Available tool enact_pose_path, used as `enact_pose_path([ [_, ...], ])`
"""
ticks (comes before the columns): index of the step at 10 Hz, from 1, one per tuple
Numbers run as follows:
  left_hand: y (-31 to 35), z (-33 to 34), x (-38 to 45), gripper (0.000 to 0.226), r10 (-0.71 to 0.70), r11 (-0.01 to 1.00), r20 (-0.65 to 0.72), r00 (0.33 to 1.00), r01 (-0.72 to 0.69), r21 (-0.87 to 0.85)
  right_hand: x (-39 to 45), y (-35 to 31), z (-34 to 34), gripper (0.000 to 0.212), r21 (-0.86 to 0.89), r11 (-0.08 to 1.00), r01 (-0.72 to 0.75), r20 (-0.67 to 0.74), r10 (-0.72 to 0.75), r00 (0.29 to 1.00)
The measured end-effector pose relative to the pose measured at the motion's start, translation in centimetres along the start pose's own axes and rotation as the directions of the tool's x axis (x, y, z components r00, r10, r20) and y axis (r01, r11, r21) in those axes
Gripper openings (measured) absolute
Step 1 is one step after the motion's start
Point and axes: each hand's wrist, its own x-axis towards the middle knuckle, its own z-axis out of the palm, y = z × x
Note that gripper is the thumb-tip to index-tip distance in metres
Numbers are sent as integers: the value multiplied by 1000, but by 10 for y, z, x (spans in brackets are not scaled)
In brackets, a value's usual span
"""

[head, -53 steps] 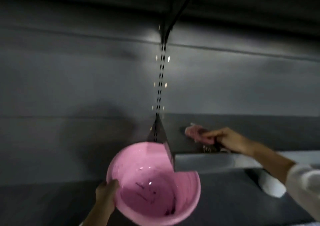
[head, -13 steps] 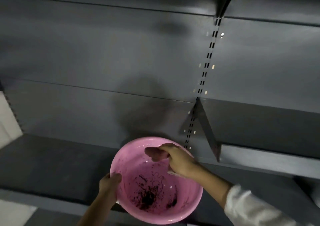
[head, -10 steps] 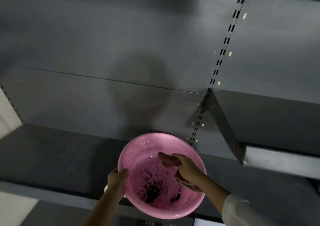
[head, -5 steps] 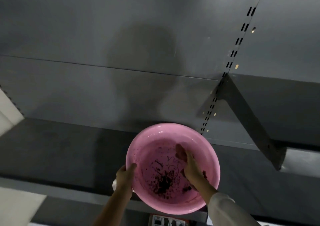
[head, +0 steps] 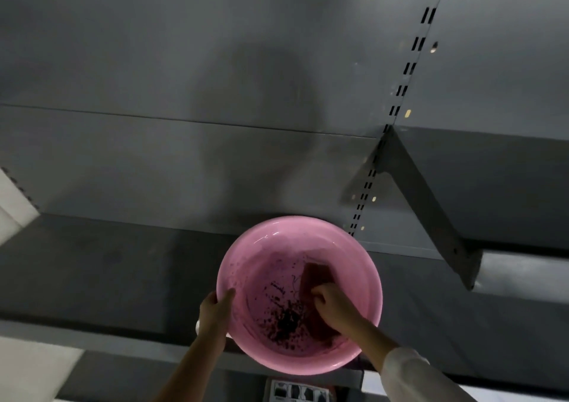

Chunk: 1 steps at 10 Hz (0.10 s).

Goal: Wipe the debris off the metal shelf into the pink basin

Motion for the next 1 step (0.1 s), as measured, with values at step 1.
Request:
enact_pose_path([
  [1, -3, -2, -2, 33, -46, 999, -37, 998, 46, 5, -30, -9, -13, 27, 92, 990, 109, -60, -104, 993],
])
